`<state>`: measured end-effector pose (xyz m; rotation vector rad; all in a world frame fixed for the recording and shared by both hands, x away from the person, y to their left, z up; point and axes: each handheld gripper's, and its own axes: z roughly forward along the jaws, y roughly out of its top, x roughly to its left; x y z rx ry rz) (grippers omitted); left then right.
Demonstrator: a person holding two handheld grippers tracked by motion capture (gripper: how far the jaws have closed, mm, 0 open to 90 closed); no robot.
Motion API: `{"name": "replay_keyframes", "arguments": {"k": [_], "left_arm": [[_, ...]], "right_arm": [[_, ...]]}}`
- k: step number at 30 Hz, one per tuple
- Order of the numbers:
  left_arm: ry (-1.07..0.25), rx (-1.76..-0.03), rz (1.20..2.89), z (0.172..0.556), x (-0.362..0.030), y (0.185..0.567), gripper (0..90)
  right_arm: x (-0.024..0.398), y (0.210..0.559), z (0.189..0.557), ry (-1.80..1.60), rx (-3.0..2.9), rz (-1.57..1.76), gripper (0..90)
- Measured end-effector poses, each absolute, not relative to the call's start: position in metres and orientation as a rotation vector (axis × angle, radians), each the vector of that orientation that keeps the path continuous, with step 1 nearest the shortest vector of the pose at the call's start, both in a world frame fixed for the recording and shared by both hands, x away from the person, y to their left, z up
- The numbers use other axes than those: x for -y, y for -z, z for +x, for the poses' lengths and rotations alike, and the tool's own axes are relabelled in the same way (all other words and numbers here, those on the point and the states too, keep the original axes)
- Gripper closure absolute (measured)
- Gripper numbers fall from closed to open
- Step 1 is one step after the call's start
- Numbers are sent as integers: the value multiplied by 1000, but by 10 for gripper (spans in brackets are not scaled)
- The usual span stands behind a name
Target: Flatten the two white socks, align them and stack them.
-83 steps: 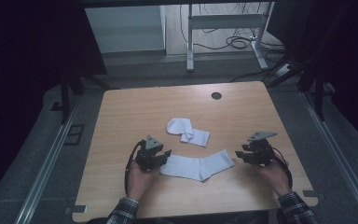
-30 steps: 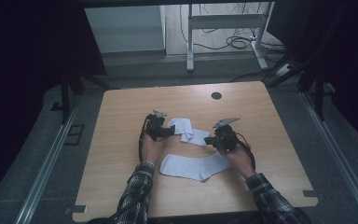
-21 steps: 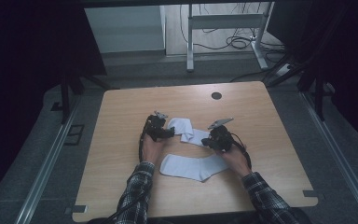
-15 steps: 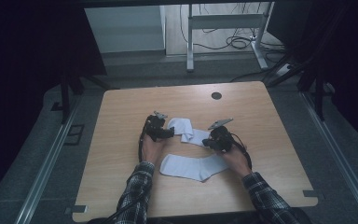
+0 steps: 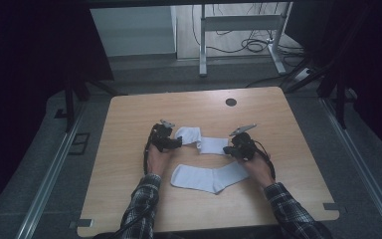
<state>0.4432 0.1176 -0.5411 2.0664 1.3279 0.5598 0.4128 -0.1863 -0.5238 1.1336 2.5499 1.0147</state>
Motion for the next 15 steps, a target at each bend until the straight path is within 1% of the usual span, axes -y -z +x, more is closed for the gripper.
{"name": "replay_keyframes", "arguments": {"k": [15], "left_arm": [[-543,-1305,2077,439,-125,541,286]], "right_arm": [[213,522,425,-952,-2496,1186,870]]}}
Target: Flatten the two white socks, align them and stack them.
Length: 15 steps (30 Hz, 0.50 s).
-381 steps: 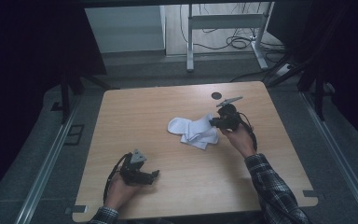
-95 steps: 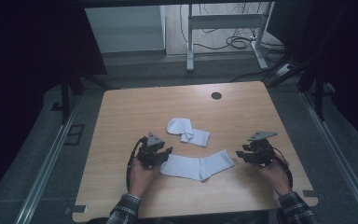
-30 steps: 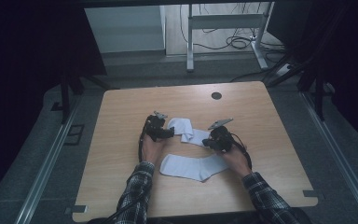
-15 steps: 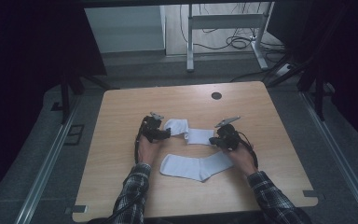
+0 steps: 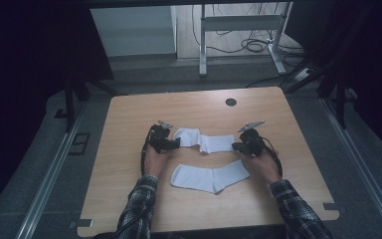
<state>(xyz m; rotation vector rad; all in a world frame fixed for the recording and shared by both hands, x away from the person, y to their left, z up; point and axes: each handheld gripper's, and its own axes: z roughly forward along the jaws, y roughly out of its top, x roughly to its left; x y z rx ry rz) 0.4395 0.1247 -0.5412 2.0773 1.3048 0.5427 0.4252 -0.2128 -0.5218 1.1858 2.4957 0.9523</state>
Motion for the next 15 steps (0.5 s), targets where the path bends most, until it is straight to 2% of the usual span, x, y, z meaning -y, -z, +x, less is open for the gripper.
{"name": "replay_keyframes", "arguments": {"k": [15], "left_arm": [[-518,-1298,2091,433,-128,540,285]], "right_arm": [[232,521,446,-897,-2422,1233,844]]}}
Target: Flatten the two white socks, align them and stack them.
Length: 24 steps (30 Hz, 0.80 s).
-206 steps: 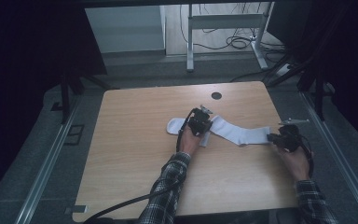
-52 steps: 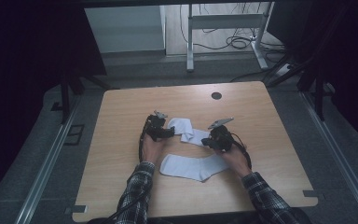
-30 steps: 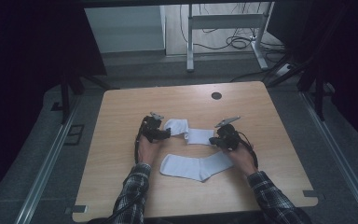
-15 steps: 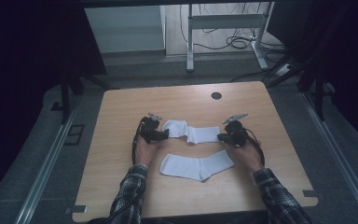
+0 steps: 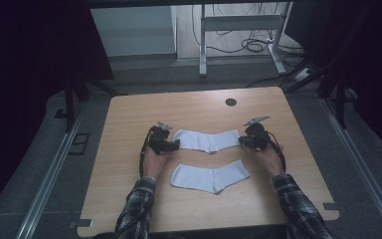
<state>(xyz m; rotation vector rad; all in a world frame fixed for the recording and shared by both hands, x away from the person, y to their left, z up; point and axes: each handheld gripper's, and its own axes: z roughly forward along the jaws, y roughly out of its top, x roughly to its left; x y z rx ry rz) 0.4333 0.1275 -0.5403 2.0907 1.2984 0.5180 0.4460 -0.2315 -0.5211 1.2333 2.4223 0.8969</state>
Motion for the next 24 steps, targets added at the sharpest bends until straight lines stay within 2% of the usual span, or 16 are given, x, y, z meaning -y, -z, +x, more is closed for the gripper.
{"name": "replay_keyframes", "arguments": {"k": [4,6,8,12,20,24], "left_arm": [[-491,-1315,2078,433,-130,540,297],[-511,-1298,2092,431,-129,538,345],[-525,-1273,2088,429,-129,534,355],[-511,-1260,2021,430,-131,523,418],[-474,-1254,2002,435,-132,522,545],[-459,-1272,1995,437,-133,529,556]], "right_arm": [[232,521,446,-895,-2418,1232,821],[233,521,446,-894,-2418,1230,794],[234,519,445,-915,-2420,1231,783],[237,510,446,-958,-2392,1234,752],[233,510,455,-981,-2361,1252,666],[229,517,458,-967,-2363,1260,632]]}}
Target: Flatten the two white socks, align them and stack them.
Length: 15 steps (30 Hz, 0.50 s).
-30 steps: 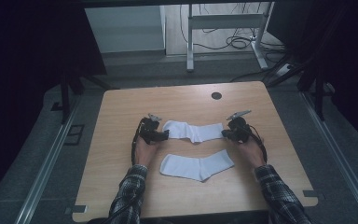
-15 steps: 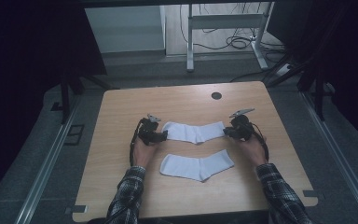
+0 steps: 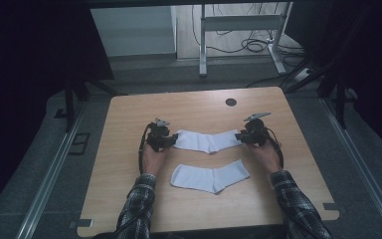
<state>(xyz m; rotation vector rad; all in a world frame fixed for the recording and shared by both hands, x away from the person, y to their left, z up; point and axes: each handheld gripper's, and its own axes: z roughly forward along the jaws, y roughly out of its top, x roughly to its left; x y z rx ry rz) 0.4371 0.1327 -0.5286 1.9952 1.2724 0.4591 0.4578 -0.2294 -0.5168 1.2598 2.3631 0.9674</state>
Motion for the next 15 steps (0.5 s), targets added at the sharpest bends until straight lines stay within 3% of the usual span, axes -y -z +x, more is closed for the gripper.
{"name": "replay_keyframes", "arguments": {"k": [9,15], "left_arm": [[-424,-1284,2015,439,-132,540,624],[-401,-1258,2019,436,-128,542,792]], "right_arm": [[228,527,461,-942,-2382,1279,644],[224,527,459,-944,-2408,1300,789]]}}
